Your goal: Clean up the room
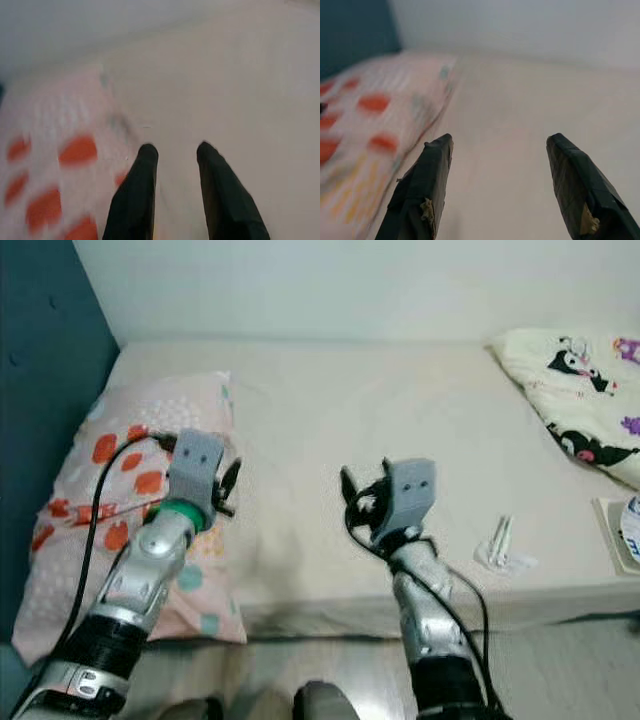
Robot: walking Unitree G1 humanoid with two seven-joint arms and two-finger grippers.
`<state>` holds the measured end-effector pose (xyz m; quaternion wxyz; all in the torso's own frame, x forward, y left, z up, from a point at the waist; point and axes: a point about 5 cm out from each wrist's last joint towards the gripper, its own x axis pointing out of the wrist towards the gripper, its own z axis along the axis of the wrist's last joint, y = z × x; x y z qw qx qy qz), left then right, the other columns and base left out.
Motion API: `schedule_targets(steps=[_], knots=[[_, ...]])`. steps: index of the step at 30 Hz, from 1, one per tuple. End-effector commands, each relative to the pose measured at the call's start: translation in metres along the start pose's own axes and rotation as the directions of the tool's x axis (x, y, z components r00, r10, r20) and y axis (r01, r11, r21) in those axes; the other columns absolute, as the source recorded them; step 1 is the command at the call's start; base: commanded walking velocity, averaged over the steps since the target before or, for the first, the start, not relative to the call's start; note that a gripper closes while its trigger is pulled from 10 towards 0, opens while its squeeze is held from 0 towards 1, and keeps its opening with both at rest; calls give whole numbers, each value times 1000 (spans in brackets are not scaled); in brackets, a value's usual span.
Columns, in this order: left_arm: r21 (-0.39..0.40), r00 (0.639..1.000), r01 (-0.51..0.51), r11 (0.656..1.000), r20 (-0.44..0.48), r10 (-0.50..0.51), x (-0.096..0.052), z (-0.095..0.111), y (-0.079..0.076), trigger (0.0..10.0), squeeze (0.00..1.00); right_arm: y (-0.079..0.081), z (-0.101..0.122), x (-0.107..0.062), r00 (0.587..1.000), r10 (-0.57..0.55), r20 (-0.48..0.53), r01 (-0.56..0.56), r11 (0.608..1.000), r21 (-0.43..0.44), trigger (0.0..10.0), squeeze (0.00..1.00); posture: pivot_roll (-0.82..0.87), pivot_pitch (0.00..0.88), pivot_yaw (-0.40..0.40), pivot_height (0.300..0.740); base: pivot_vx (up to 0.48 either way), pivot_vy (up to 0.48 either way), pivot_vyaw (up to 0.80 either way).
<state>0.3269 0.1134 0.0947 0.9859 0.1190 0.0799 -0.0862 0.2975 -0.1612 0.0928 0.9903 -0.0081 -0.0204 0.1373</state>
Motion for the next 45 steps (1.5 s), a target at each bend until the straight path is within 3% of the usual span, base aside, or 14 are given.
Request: schedule_targets(steps=[1,7,12,18,29,45], knots=[[-24,994,-12,1000,-106,9,-5,-30,2,10000,0,6,-18,-7,997,36,-68,-38,999,-22,10000,0,-102,11,-4,740,0,0,0],[-145,978,-77,987,-204,46,-19,-61,9,10000,0,12,-33,-14,991,60,-123,-64,998,-29,10000,0,-97,37,-21,740,0,0,0],[-138,985,-79,987,-164,56,-20,-59,9,10000,0,14,-35,-14,990,63,-122,-68,997,-30,10000,0,-92,46,-26,740,0,0,0],[-71,994,-72,995,-88,66,-25,-56,4,10000,0,20,-37,-13,992,62,-112,-65,998,-21,10000,0,-66,64,-44,740,0,0,0],[-57,994,-69,996,-84,64,-30,-61,7,10000,0,33,-40,-10,993,58,-102,-59,998,0,10000,0,-72,71,-28,740,0,0,0],[-7,997,-74,997,-25,74,-31,-57,7,10000,0,32,-44,-11,994,38,-99,-39,999,-10,10000,0,-59,46,-20,740,0,0,0]])
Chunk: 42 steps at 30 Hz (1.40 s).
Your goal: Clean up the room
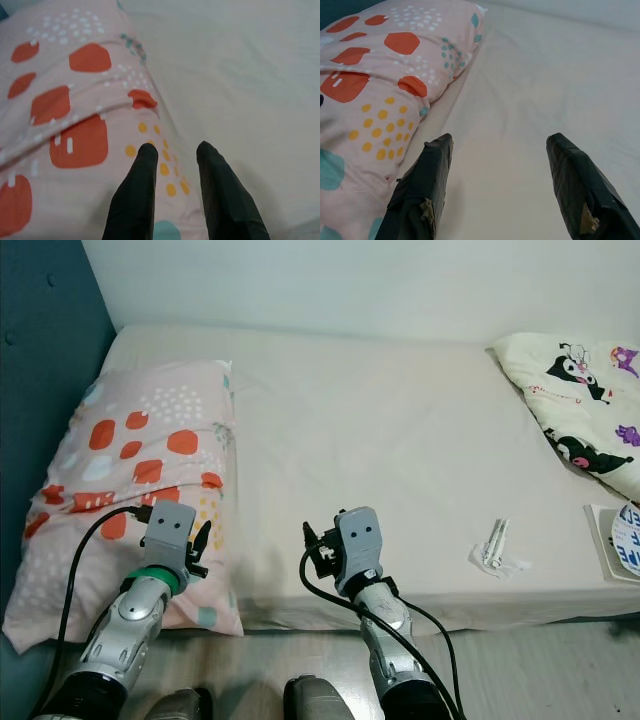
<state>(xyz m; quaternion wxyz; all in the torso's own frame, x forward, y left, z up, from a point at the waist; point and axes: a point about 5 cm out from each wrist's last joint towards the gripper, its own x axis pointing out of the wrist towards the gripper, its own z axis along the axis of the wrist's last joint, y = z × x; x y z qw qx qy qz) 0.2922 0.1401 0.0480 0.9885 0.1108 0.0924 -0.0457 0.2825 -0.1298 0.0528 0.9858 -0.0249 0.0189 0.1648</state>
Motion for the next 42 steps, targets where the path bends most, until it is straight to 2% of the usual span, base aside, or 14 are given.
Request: schedule_targets(steps=[1,14,22,42], knots=[[18,1000,2,1000,9,-2,-1,-1,-2,10000,0,-2,-6,-3,1000,-17,-17,18,1000,11,10000,0,-59,46,-20,740,0,0,0],[-2,998,-9,1000,56,9,6,13,-3,10000,0,-1,-3,2,1000,-9,-4,9,1000,15,10000,0,-73,26,-25,740,0,0,0],[0,998,-5,1000,61,5,7,14,-6,10000,0,-8,0,3,999,-36,8,36,999,20,10000,0,-65,11,-27,740,0,0,0],[11,998,-7,1000,55,7,10,13,-6,10000,0,-6,0,5,1000,-27,12,27,1000,16,10000,0,-79,0,-18,740,0,0,0]])
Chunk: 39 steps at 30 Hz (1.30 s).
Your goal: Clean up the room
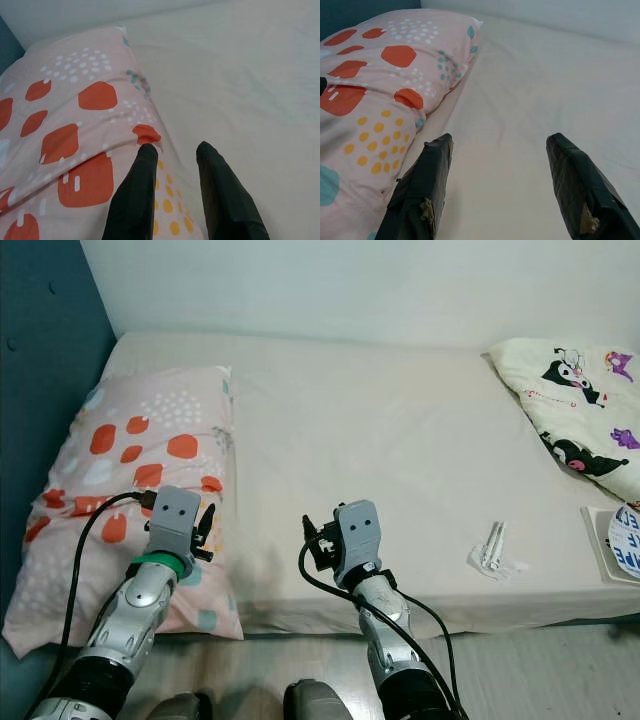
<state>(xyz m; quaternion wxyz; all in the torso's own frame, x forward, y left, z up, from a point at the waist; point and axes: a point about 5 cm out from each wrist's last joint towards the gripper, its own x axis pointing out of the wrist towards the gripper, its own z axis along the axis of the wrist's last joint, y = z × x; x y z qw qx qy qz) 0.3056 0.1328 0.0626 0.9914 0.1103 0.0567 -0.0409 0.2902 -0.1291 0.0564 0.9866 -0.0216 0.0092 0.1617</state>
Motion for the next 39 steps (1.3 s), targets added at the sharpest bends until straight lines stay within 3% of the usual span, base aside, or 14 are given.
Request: schedule_targets(steps=[1,25,39], knots=[[12,1000,11,1000,-15,-11,-2,-5,-3,10000,0,-4,-4,-3,1000,-25,-7,25,1000,14,10000,0,-77,2,-18,740,0,0,0],[13,1000,8,1000,-17,-8,-2,-5,-1,10000,0,0,-5,-3,1000,-18,-11,19,1000,23,10000,0,-75,21,-15,740,0,0,0],[14,1000,3,1000,-21,-3,-2,-5,-1,10000,0,0,-6,-3,1000,-24,-13,24,999,23,10000,0,-73,22,-16,740,-324,0,0]])
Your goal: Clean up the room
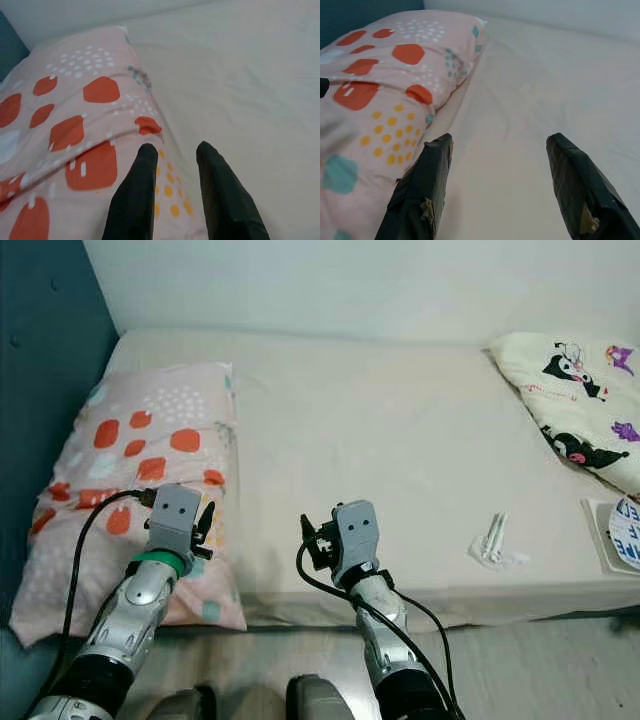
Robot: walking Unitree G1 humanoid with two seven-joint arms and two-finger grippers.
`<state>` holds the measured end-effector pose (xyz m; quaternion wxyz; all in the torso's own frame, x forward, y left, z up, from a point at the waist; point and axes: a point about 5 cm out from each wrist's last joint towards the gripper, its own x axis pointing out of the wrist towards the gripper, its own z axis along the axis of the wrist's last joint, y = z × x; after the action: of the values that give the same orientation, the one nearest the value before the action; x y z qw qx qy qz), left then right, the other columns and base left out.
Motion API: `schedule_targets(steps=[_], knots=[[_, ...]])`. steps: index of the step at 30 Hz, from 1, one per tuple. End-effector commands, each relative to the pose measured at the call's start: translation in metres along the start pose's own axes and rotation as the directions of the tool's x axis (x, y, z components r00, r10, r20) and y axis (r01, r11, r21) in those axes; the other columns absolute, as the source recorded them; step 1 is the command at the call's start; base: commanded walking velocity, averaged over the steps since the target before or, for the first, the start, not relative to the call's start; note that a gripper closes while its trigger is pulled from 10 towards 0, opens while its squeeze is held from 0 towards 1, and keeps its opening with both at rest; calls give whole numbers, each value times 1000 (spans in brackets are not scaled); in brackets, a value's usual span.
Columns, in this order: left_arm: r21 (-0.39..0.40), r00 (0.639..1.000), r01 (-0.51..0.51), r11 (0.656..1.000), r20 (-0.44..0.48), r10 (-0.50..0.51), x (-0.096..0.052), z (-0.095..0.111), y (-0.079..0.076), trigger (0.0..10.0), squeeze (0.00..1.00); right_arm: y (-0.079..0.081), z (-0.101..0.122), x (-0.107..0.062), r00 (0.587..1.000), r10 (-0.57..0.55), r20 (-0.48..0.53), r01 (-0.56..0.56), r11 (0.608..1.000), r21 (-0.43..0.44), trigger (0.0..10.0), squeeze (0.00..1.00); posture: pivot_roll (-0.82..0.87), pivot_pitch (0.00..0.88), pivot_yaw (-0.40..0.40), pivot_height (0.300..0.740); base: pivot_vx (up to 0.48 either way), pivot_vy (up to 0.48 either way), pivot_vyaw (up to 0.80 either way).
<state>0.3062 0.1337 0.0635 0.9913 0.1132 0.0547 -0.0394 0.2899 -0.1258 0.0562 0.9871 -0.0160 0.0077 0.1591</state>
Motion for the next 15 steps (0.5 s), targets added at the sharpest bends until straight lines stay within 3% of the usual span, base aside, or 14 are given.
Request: schedule_targets(steps=[1,15], knots=[[8,1000,7,1000,-24,-7,-2,-6,-2,10000,0,-3,-6,-4,1000,-19,-18,19,1000,13,10000,0,-73,22,-16,740,-420,0,0],[13,1000,4,1000,-23,-4,-1,-5,-1,10000,0,-6,-6,-2,999,-37,-27,37,999,-9,10000,0,-74,17,-13,740,-406,0,0]])
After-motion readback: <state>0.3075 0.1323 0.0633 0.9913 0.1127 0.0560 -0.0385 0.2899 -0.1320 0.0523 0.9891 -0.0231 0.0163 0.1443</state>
